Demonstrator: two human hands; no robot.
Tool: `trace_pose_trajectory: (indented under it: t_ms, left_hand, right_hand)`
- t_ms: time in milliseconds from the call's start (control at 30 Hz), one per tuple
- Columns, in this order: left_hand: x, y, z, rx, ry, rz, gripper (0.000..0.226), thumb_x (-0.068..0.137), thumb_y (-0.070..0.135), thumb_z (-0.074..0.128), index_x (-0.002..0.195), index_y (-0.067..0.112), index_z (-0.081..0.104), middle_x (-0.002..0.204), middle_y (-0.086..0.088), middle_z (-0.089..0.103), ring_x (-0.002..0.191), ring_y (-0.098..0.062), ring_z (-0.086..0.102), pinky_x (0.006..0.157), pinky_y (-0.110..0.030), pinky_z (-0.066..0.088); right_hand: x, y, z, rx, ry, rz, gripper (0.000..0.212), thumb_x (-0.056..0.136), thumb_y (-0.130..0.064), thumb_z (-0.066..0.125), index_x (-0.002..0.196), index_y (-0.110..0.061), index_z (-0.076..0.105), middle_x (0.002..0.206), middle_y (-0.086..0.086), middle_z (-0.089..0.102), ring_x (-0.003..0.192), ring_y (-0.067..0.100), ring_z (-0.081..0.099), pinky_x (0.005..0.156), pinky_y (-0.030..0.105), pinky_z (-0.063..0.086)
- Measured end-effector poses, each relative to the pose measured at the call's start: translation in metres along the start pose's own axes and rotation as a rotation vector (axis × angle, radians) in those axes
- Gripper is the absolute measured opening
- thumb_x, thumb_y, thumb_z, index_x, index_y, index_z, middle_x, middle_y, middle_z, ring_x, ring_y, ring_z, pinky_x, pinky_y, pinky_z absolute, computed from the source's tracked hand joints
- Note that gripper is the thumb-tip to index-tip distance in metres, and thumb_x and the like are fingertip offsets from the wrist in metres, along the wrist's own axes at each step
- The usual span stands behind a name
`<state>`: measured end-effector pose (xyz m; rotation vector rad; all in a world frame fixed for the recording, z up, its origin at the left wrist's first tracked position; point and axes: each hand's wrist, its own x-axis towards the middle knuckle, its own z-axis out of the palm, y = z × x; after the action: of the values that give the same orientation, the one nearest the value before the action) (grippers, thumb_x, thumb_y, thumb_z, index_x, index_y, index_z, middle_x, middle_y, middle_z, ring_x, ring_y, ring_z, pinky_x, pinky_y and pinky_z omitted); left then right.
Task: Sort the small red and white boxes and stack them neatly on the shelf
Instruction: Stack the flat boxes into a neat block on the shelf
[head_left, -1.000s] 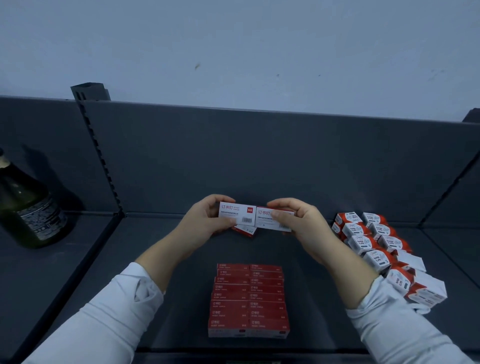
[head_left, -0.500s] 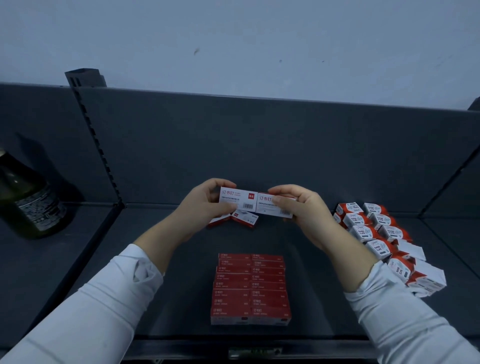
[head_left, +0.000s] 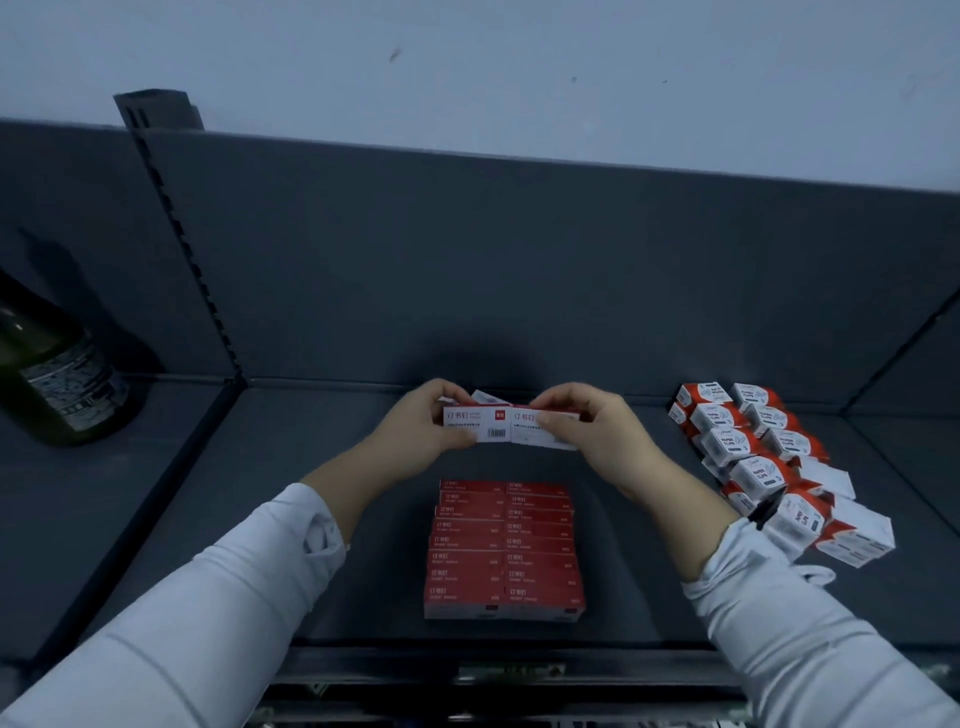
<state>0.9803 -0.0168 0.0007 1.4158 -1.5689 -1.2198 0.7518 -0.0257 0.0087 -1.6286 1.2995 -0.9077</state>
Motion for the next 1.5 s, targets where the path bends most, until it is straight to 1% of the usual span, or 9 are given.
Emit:
trace_pose_trajectory:
  t_ms: [133,267,400,500,633,833,1000,1167,1500]
  left_hand:
    - [0.009,-0.025,0.012,-0.01,-0.023,-0.086,0.015,0.091,0.006,0.065,0.099,0.015,0.056,0.106,-0.008,0.069,0.094,-0.019,0.066,0.084,-0.031,0.054]
    - [0.011,-0.04,0.02,-0.019,-0.04,-0.136,0.013,0.092,0.022,0.064,0.104,0.022,0.056,0.1,-0.003,0.068,0.081,-0.014,0.065,0.074,-0.03,0.055]
    - [0.011,-0.064,0.023,0.138,-0.009,-0.189,0.013,0.082,0.054,0.057,0.094,0.05,0.057,0.099,0.016,0.068,0.105,-0.017,0.061,0.104,-0.046,0.042]
    - [0.009,-0.068,0.027,0.171,0.026,-0.194,0.01,0.094,0.05,0.048,0.097,0.05,0.057,0.104,0.016,0.064,0.12,-0.018,0.047,0.112,-0.042,0.031]
    - [0.008,-0.071,0.027,0.134,0.02,-0.187,0.02,0.094,0.052,0.04,0.094,0.054,0.06,0.103,0.017,0.063,0.125,-0.024,0.042,0.112,-0.043,0.03]
    - [0.005,-0.077,0.025,0.02,-0.005,-0.137,0.021,0.085,0.044,0.049,0.091,0.043,0.069,0.097,0.009,0.07,0.117,-0.023,0.054,0.107,-0.048,0.04]
    - [0.001,-0.077,0.026,-0.061,0.004,-0.101,0.016,0.096,0.021,0.058,0.092,0.025,0.073,0.092,0.0,0.074,0.091,-0.015,0.069,0.093,-0.038,0.053]
    - [-0.002,-0.077,0.025,-0.117,-0.007,-0.075,0.013,0.095,0.017,0.06,0.094,0.017,0.073,0.09,-0.004,0.074,0.083,-0.015,0.071,0.08,-0.028,0.053]
    - [0.0,-0.076,0.025,-0.137,-0.014,-0.098,0.022,0.097,0.021,0.056,0.087,0.022,0.075,0.092,0.0,0.074,0.09,-0.016,0.07,0.089,-0.035,0.052]
  right_hand:
    - [0.0,0.028,0.014,-0.01,-0.011,0.081,0.012,0.089,-0.009,0.069,0.093,-0.021,0.069,0.096,-0.003,0.071,0.086,0.01,0.065,0.072,0.019,0.053]
    - [0.001,0.044,0.023,-0.073,-0.002,0.102,0.015,0.089,-0.009,0.069,0.091,-0.024,0.069,0.096,-0.007,0.071,0.089,0.007,0.066,0.074,0.017,0.052]
    - [-0.004,0.054,0.025,-0.088,-0.029,0.102,0.015,0.089,-0.011,0.069,0.092,-0.025,0.069,0.095,-0.008,0.071,0.087,0.005,0.067,0.07,0.014,0.051]
    - [-0.012,0.063,0.024,-0.011,-0.033,0.095,0.012,0.093,-0.014,0.064,0.099,-0.023,0.071,0.098,-0.008,0.071,0.087,0.004,0.067,0.07,0.013,0.051]
    - [-0.019,0.076,0.024,0.11,0.007,0.066,0.021,0.095,-0.009,0.061,0.099,-0.024,0.076,0.108,-0.003,0.07,0.099,0.008,0.066,0.083,0.019,0.051]
    - [-0.021,0.077,0.022,0.204,-0.001,0.075,0.02,0.092,-0.004,0.063,0.097,-0.017,0.078,0.105,0.004,0.07,0.092,0.008,0.067,0.075,0.019,0.052]
    - [-0.022,0.078,0.021,0.236,-0.014,0.089,0.02,0.091,-0.003,0.064,0.101,-0.014,0.077,0.103,0.004,0.073,0.094,0.016,0.07,0.078,0.023,0.054]
    - [-0.023,0.074,0.021,0.227,-0.018,0.103,0.021,0.09,-0.001,0.065,0.096,-0.017,0.077,0.097,0.002,0.076,0.089,0.014,0.071,0.077,0.022,0.055]
    - [-0.019,0.069,0.018,0.293,-0.034,0.188,0.019,0.091,-0.004,0.064,0.104,-0.012,0.075,0.098,0.007,0.076,0.092,0.021,0.071,0.081,0.026,0.055]
